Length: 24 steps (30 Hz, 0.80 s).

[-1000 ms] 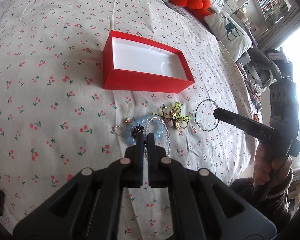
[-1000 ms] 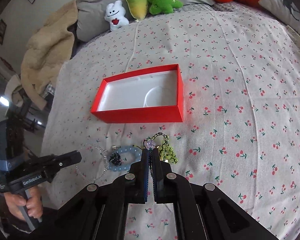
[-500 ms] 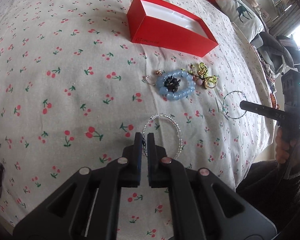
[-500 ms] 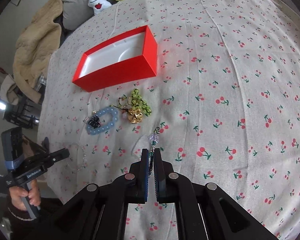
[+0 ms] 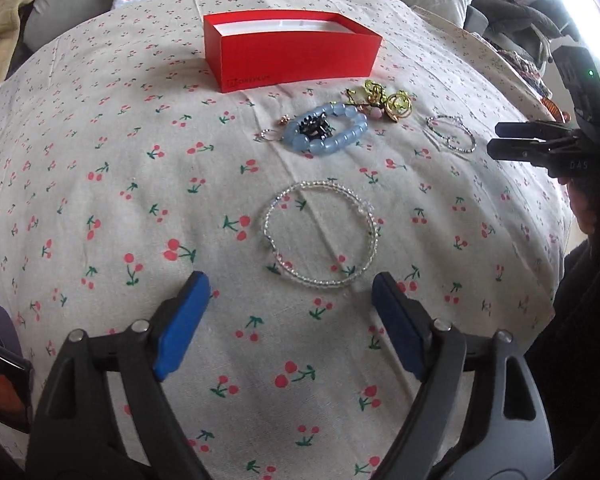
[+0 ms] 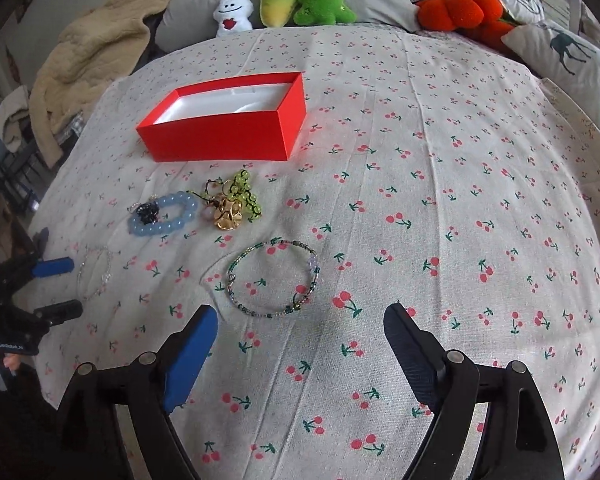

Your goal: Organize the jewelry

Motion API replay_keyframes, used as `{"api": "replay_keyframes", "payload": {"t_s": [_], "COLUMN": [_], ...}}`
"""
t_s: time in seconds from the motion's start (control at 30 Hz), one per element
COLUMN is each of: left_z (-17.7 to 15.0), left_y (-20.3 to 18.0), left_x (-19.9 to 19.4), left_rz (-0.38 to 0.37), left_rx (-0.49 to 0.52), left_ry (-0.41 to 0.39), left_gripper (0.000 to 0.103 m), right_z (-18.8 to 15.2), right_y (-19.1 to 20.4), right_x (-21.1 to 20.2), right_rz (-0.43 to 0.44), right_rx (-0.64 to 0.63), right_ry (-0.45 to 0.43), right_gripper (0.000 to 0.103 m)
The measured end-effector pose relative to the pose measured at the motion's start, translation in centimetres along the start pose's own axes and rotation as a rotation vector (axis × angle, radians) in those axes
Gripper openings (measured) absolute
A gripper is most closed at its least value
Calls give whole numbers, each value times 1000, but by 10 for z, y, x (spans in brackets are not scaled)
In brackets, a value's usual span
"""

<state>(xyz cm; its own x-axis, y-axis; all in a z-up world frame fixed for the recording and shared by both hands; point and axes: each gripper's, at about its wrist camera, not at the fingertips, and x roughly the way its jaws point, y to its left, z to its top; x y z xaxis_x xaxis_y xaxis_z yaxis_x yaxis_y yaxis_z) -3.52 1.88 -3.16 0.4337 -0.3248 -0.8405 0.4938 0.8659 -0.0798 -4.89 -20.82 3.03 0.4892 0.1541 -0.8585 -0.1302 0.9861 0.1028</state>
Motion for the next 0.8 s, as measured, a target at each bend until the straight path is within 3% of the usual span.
{"api": "replay_keyframes", "payload": {"t_s": [0.13,0.4,0.6,0.8], "left_z": [-1,6,9,11], "left_y": [-2,0,5,4], "left_x": [5,9,7,6], "left_rz": [0,-42,-52,-59], "left_rx": [10,3,-23,-21], "left_ry": [-35,-67,-76,-71], "left_gripper": [93,93,80,68], "right_z": [-10,-1,8,12], "right_y": [7,20,21,25], "right_x": [23,40,44,43], "right_rz": [-18,-25,-27,-16], "right_rx": [-31,-110,-113,-128], "right_ry": [34,-51,-55,-60], "right_gripper": [87,92,90,71]}}
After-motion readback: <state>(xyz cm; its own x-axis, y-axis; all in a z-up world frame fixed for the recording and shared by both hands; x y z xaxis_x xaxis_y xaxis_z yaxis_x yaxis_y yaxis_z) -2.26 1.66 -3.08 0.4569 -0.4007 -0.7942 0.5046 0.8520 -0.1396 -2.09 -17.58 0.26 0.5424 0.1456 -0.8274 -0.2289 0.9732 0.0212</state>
